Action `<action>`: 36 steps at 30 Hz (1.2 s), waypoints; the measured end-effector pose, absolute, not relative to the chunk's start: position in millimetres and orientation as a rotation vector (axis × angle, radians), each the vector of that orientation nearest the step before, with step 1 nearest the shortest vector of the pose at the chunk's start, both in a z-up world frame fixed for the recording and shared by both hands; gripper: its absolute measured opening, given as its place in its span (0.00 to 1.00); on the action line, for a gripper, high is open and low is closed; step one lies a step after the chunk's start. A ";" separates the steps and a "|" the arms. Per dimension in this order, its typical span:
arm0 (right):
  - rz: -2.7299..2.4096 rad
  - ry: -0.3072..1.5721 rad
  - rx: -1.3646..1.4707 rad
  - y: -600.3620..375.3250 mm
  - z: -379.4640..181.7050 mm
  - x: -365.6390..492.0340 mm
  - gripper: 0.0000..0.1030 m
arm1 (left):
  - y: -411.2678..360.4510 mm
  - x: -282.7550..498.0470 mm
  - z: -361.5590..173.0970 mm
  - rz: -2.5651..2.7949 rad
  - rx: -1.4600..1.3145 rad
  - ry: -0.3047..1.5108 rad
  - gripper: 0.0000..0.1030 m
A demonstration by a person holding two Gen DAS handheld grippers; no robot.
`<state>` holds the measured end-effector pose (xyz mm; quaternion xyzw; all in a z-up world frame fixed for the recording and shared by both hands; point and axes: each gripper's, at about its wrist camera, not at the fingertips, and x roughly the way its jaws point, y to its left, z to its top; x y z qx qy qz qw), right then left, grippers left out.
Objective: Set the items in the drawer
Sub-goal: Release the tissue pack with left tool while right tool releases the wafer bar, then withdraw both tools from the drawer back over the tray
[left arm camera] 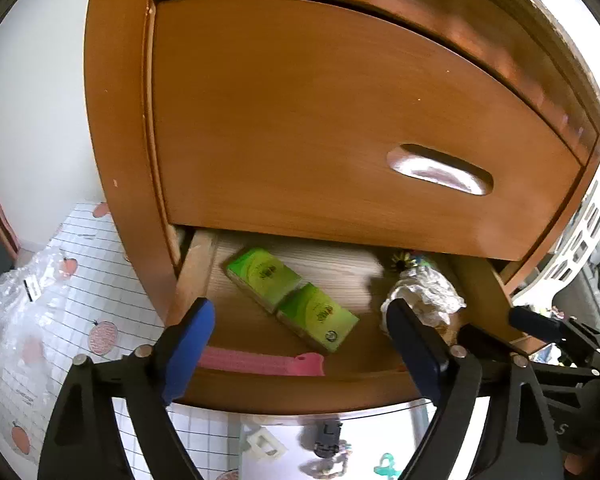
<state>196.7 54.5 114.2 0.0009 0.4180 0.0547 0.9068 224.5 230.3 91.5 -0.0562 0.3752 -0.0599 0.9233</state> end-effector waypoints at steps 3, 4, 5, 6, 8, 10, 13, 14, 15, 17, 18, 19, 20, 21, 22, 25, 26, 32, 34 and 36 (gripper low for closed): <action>0.104 0.859 0.005 52.2 112.4 195.5 0.85 | 231.9 222.1 93.4 -0.107 -0.115 0.757 0.90; 0.103 0.858 0.006 51.4 111.7 195.2 0.86 | 232.7 221.8 93.4 -0.103 -0.118 0.755 0.90; 0.100 0.856 0.007 50.5 111.6 194.4 0.88 | 233.3 221.4 93.4 -0.098 -0.118 0.752 0.91; 0.098 0.855 0.007 49.9 110.9 194.2 0.90 | 233.8 220.7 93.7 -0.089 -0.113 0.752 0.92; 0.096 0.854 0.009 48.8 109.7 193.9 0.94 | 234.3 219.9 92.9 -0.072 -0.101 0.749 1.00; 0.095 0.850 0.012 47.6 108.9 193.0 0.98 | 236.8 217.8 92.6 -0.063 -0.102 0.741 1.00; 0.090 0.850 0.012 45.6 108.1 192.6 0.98 | 239.0 217.5 91.3 -0.052 -0.109 0.740 1.00; 0.089 0.850 0.014 45.0 107.6 192.5 0.98 | 239.9 217.3 91.5 -0.050 -0.112 0.740 1.00; 0.088 0.851 0.017 44.4 107.3 192.5 0.99 | 240.8 217.4 91.4 -0.048 -0.116 0.740 1.00; 0.088 0.852 0.022 43.5 106.9 192.4 0.99 | 242.4 217.1 91.5 -0.043 -0.122 0.737 1.00; 0.087 0.852 0.022 43.4 106.9 192.4 0.99 | 243.1 216.9 91.8 -0.042 -0.123 0.736 1.00; 0.085 0.851 0.020 43.2 107.1 192.2 0.99 | 243.4 217.3 91.5 -0.040 -0.123 0.736 1.00; 0.084 0.850 0.019 42.9 107.3 192.1 0.99 | 243.8 217.3 91.5 -0.038 -0.124 0.735 1.00; 0.084 0.850 0.019 42.7 107.7 192.0 0.99 | 244.4 217.1 91.6 -0.036 -0.125 0.734 1.00; 0.084 0.848 0.019 42.5 108.1 191.8 0.99 | 244.7 217.0 91.7 -0.035 -0.127 0.733 1.00; 0.083 0.846 0.019 42.1 109.6 190.9 0.99 | 244.8 216.3 92.8 -0.034 -0.131 0.731 1.00; 0.084 0.845 0.019 41.9 110.2 190.6 0.99 | 244.7 215.8 93.2 -0.035 -0.131 0.730 1.00; 0.084 0.834 0.010 41.2 113.6 184.6 0.99 | 244.4 205.2 97.9 -0.033 -0.131 0.710 1.00; 0.089 0.824 0.008 41.2 115.0 179.3 0.99 | 241.6 195.7 102.3 -0.049 -0.123 0.682 1.00; 0.102 0.803 -0.002 42.7 118.0 170.7 0.99 | 239.5 184.4 106.1 -0.070 -0.127 0.658 1.00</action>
